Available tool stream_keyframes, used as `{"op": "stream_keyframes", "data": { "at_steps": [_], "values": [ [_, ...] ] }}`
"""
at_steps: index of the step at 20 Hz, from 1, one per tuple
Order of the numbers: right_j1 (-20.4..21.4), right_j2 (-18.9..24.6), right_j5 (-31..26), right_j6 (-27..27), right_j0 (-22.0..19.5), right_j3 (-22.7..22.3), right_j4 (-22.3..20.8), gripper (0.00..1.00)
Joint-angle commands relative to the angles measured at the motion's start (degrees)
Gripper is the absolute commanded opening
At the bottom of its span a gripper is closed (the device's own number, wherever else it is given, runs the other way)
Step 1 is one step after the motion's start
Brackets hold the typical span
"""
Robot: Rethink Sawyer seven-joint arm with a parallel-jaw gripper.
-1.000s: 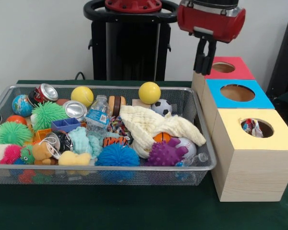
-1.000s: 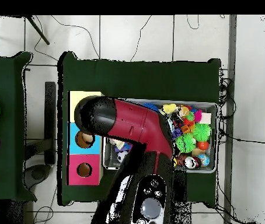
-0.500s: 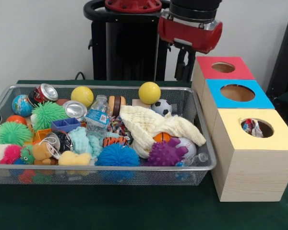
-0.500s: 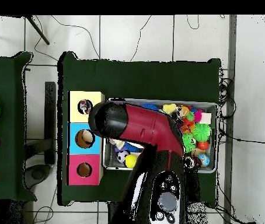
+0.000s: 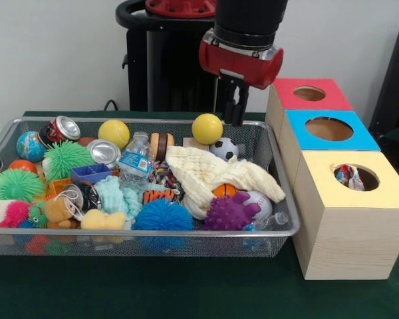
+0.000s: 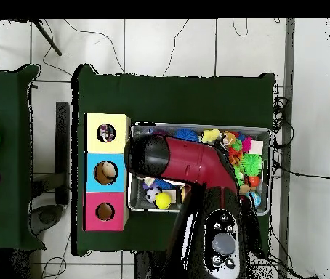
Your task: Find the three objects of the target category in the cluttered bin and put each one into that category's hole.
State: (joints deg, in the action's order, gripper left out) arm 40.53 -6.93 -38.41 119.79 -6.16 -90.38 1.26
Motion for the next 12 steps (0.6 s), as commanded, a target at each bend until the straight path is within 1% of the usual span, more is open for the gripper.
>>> {"op": "stream_keyframes", "data": {
  "at_steps": [1,12],
  "values": [
    [-0.28,10.2,4.37,-13.02,-6.2,-6.81,-7.15,0.0],
    [-0.5,15.41,5.0,-13.27,-11.49,-7.05,-15.04,0.0]
  ]
}}
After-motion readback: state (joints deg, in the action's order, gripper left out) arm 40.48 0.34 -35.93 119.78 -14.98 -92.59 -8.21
